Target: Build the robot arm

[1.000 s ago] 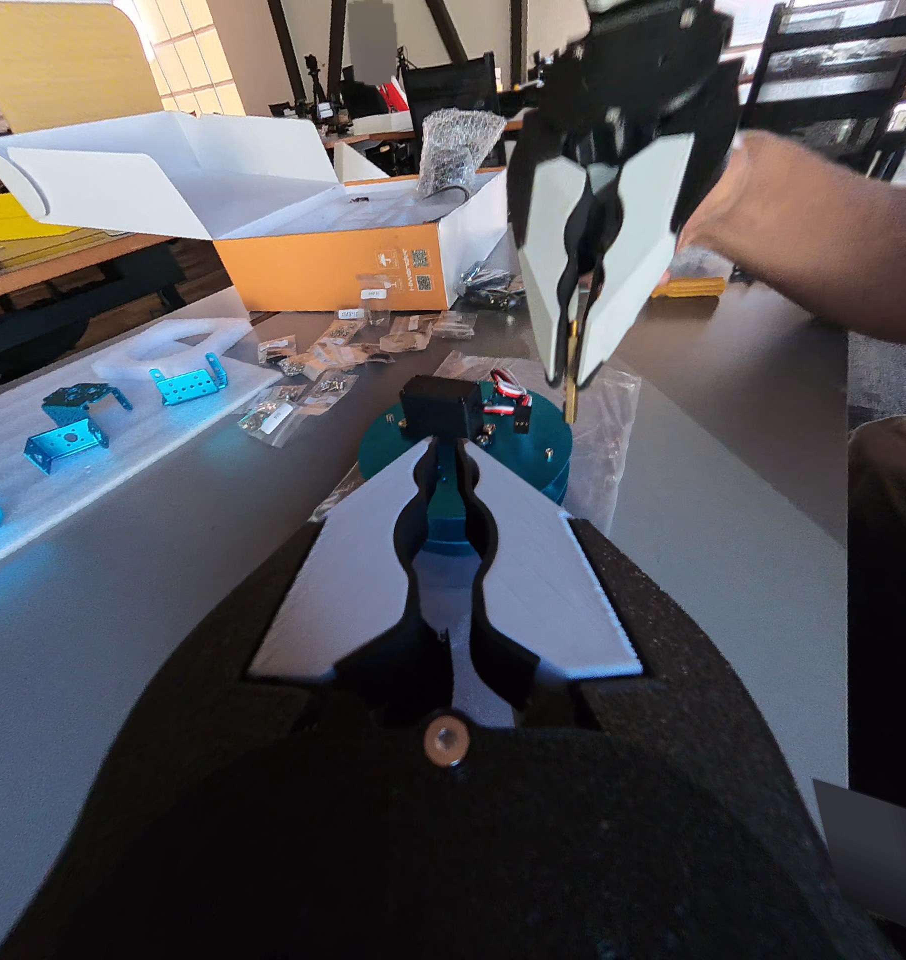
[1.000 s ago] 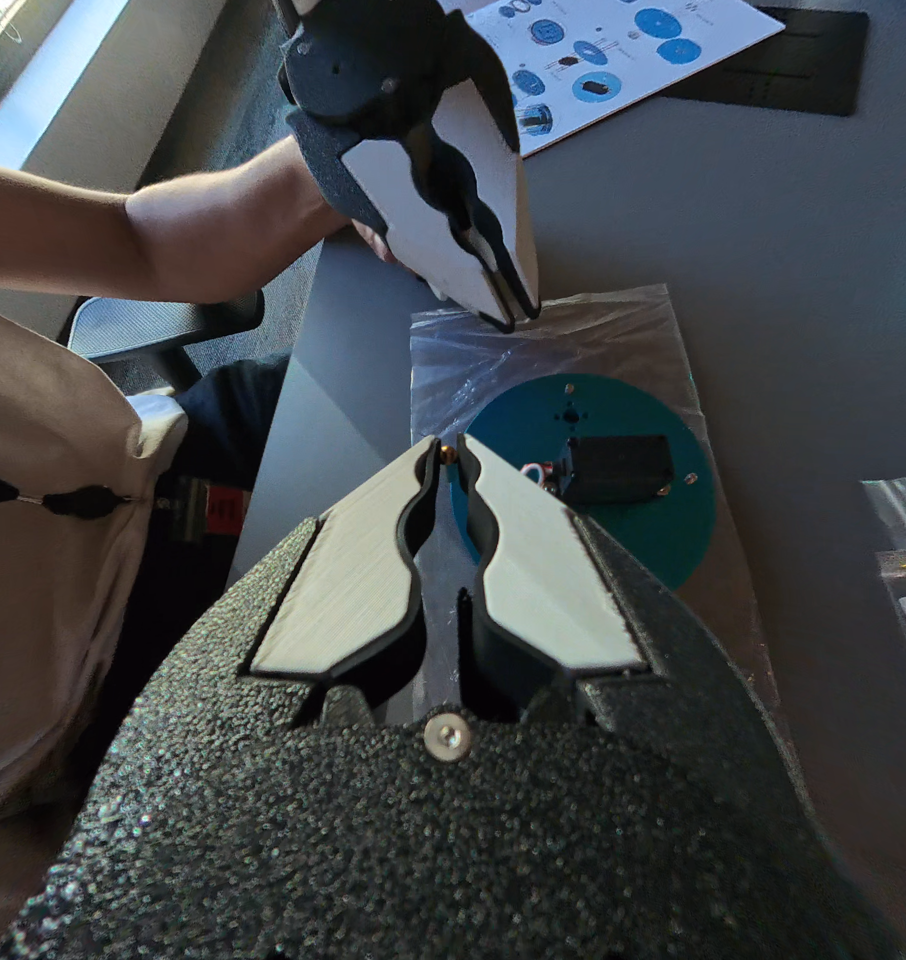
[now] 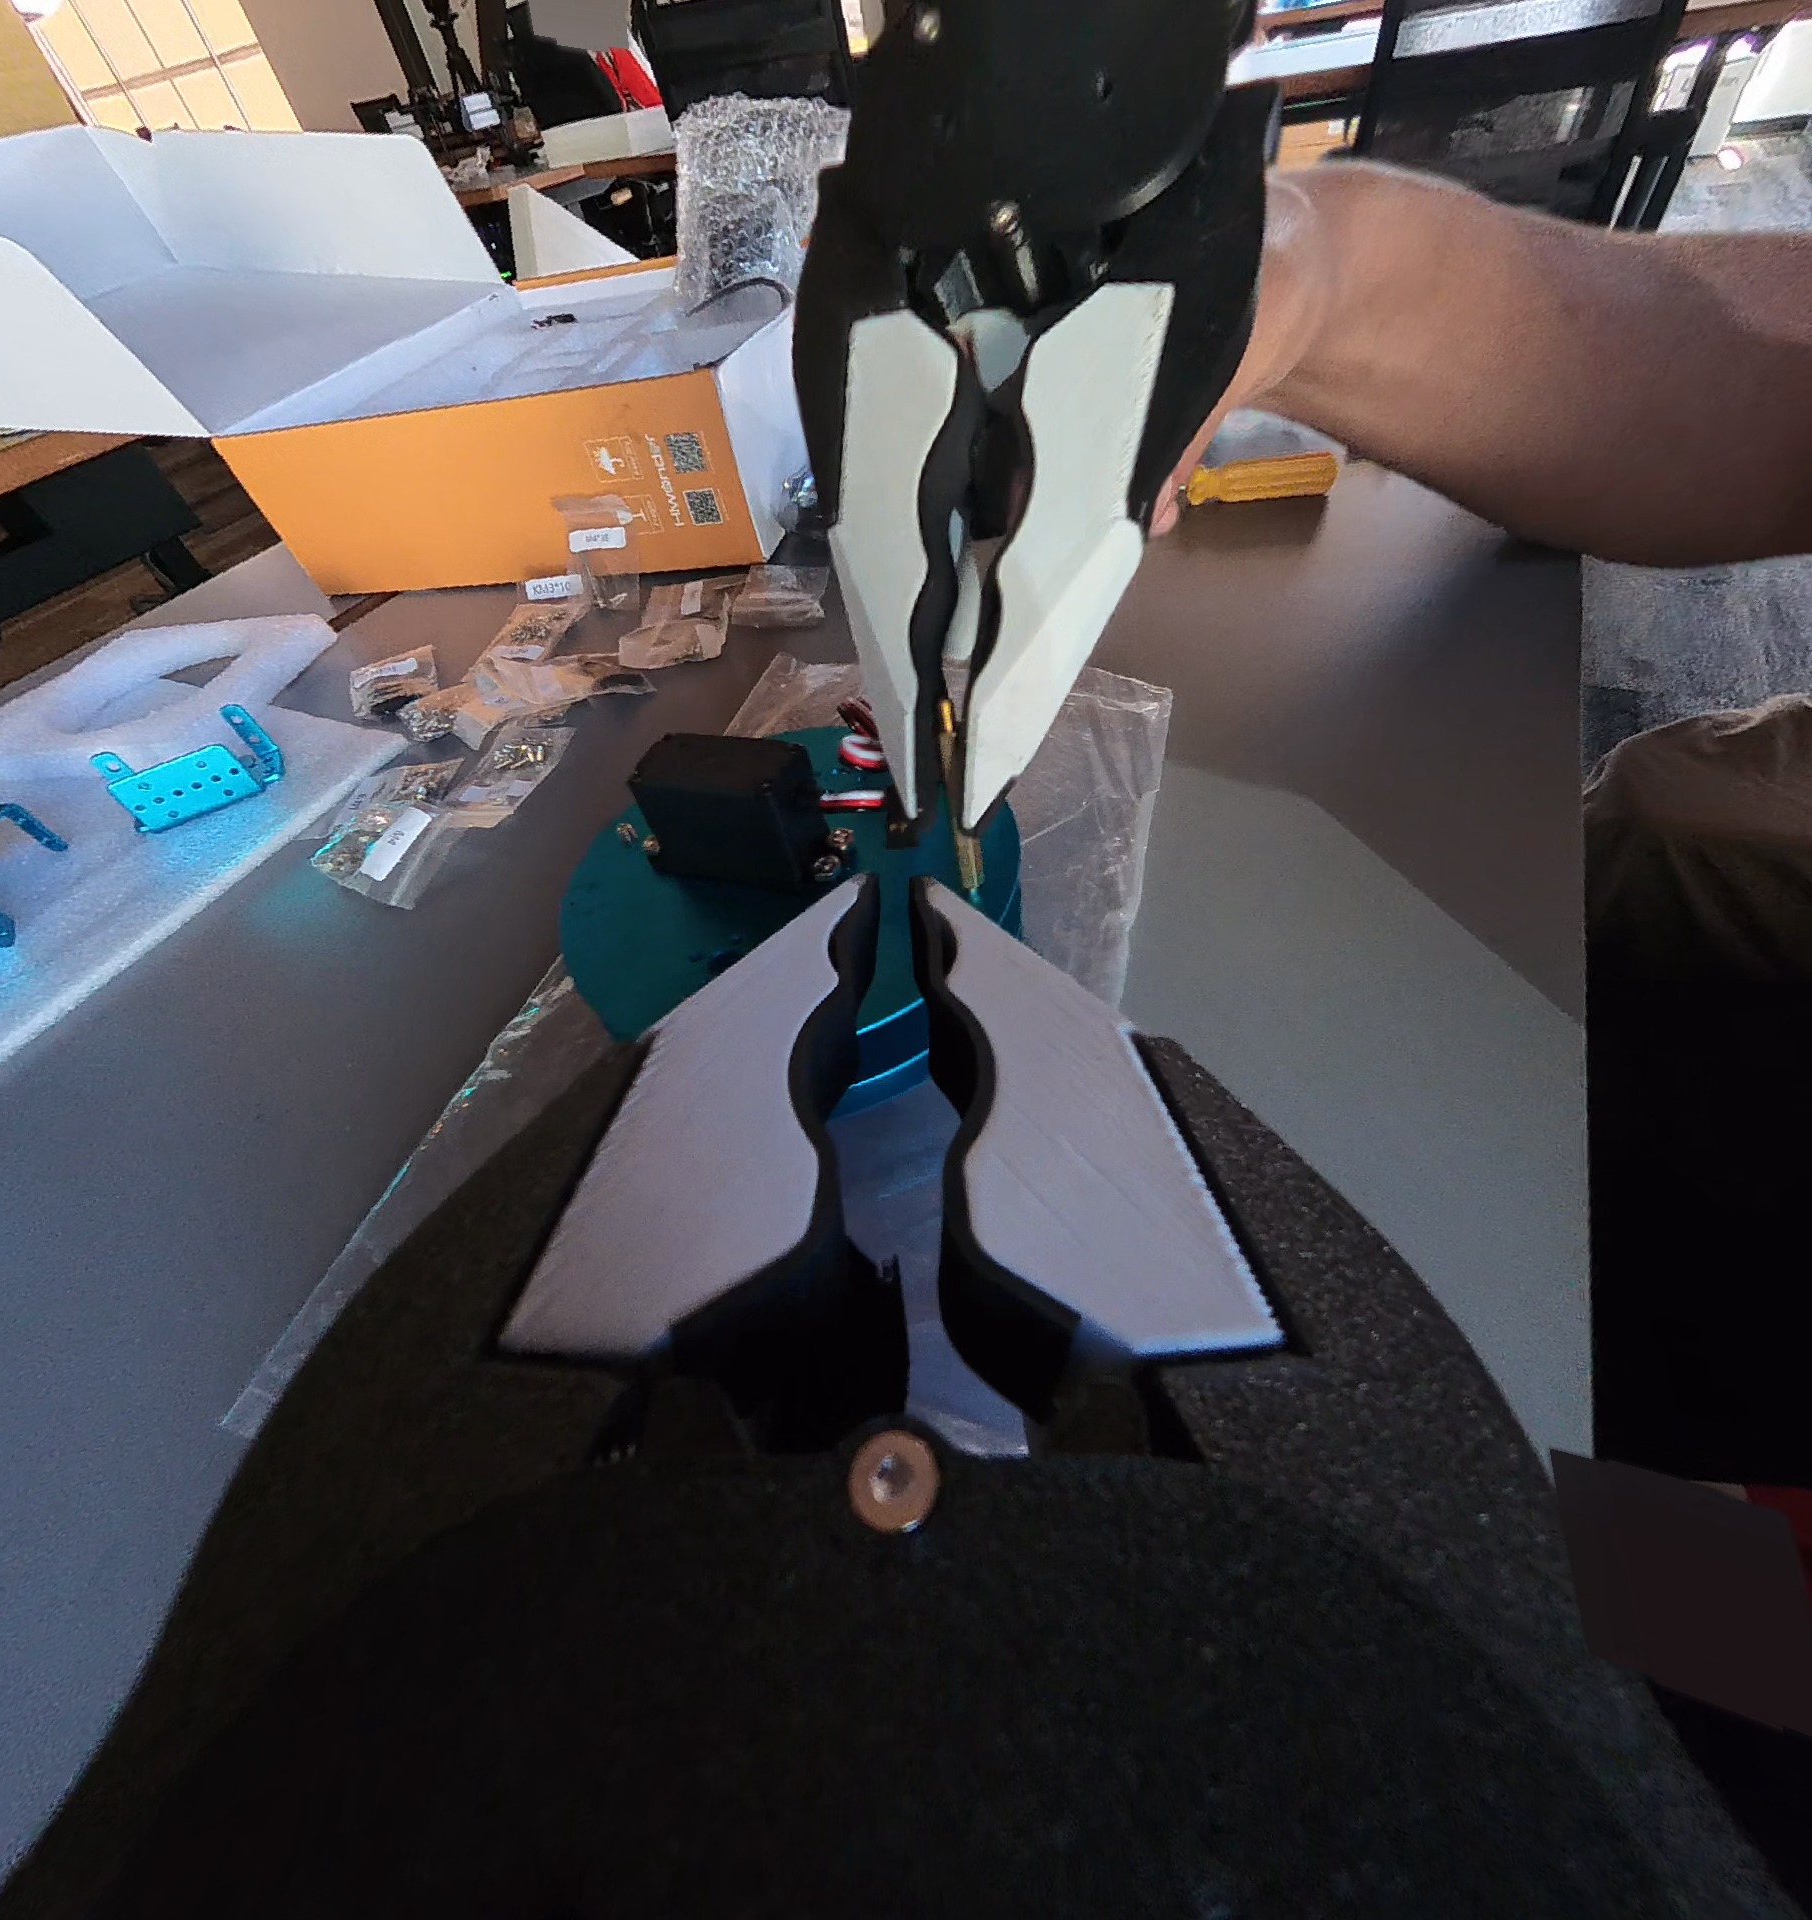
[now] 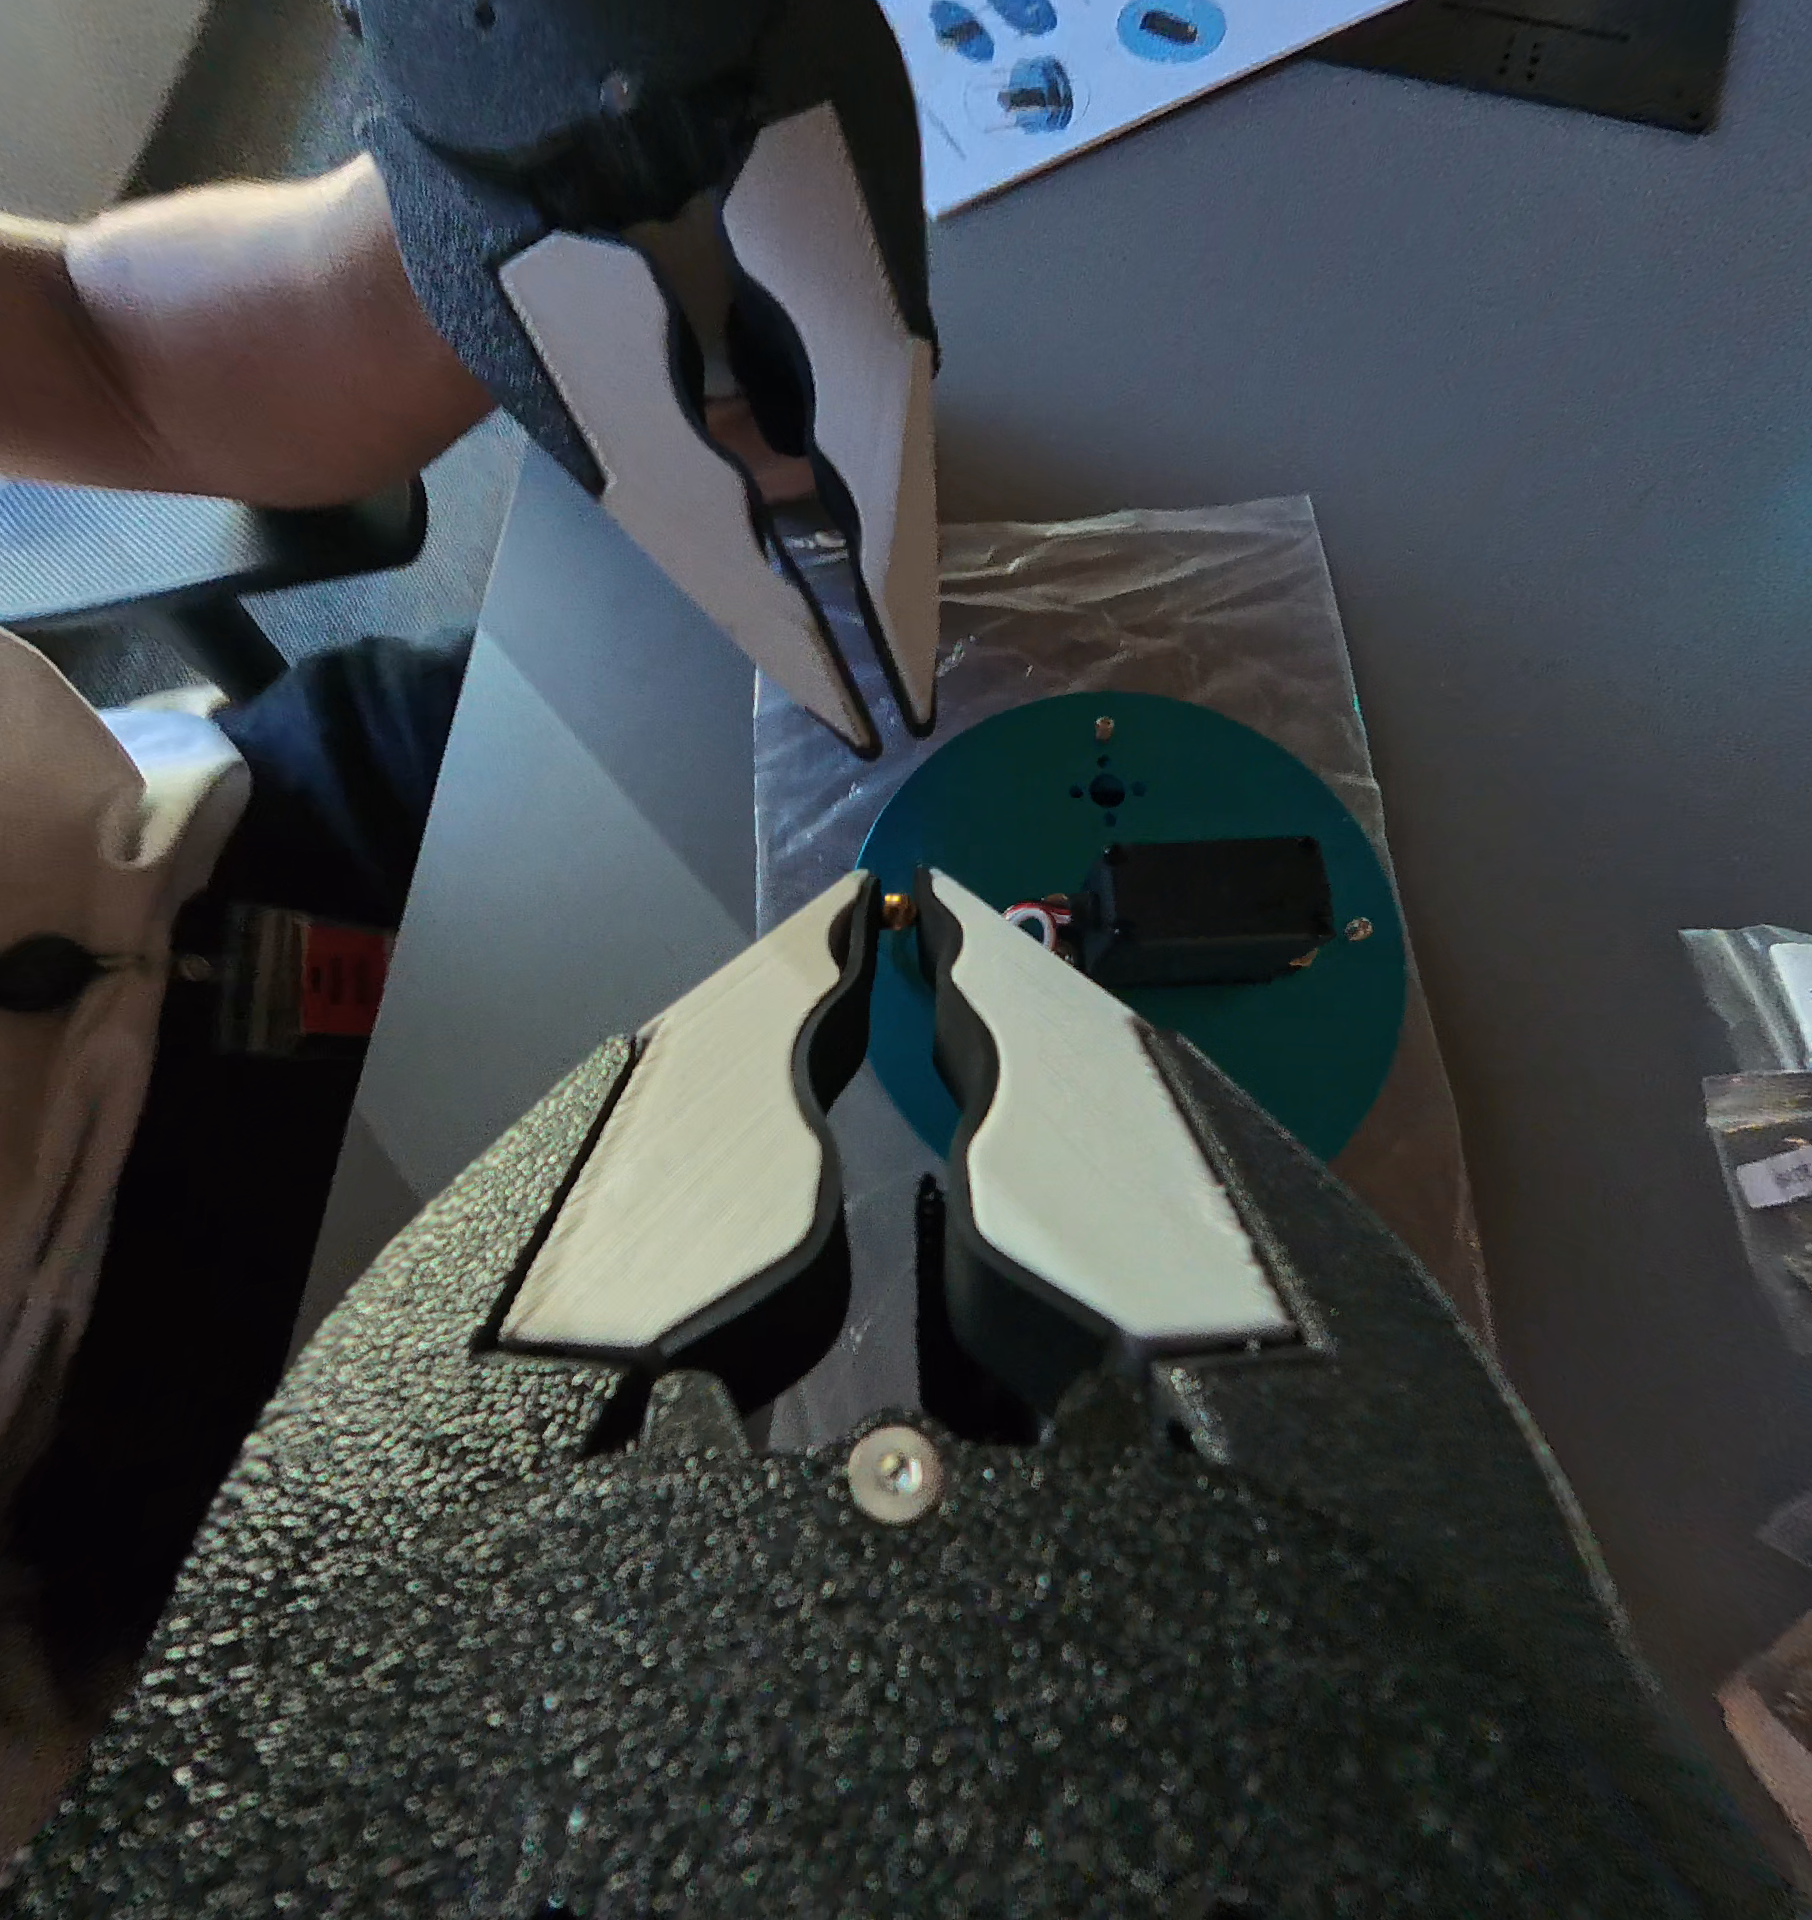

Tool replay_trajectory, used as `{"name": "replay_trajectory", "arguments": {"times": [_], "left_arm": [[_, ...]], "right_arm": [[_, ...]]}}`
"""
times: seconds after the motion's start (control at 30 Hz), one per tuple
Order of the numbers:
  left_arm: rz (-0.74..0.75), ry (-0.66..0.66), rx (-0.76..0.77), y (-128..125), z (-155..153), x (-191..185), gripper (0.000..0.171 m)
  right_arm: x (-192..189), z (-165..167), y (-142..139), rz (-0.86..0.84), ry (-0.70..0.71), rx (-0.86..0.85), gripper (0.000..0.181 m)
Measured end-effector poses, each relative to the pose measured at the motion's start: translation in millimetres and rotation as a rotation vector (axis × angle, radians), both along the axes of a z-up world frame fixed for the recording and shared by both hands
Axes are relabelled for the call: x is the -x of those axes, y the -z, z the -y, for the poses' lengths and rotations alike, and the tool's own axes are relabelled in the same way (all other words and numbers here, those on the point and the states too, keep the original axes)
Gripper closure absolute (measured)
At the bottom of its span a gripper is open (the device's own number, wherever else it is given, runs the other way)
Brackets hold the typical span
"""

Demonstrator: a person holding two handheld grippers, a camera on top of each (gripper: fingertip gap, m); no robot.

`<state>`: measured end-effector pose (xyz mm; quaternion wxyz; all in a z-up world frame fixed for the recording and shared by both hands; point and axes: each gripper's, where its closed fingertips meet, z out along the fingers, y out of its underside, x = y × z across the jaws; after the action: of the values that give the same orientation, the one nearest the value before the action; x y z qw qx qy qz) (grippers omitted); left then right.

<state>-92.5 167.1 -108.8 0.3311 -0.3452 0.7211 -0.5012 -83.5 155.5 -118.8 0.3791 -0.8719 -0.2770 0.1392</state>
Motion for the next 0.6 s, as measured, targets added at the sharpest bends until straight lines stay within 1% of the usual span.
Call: {"name": "replay_trajectory", "arguments": {"times": [0.1, 0.17, 0.3, 0.43, 0.6], "left_arm": [[0.005, -0.027, 0.006, -1.2, -6.5, -2.1, 0.167], [0.012, -0.041, 0.013, -2.8, -10.6, -2.5, 0.167], [0.02, -0.05, 0.028, -5.2, -15.0, -1.5, 0.167], [0.029, -0.054, 0.034, -6.8, -17.0, 0.3, 0.167], [0.047, -0.059, 0.057, -11.0, -20.3, 3.7, 0.167]], "right_arm": [[-1.6, 4.3, 1.5, 0.132, -0.052, 0.061, 0.176], [-1.4, 6.4, 2.6, 0.251, -0.104, 0.107, 0.177], [-1.4, 11.9, 5.1, 0.436, -0.202, 0.238, 0.177], [-1.3, 11.8, 5.9, 0.456, -0.235, 0.322, 0.177], [-4.1, 9.6, 6.5, 0.35, -0.217, 0.352, 0.177]]}}
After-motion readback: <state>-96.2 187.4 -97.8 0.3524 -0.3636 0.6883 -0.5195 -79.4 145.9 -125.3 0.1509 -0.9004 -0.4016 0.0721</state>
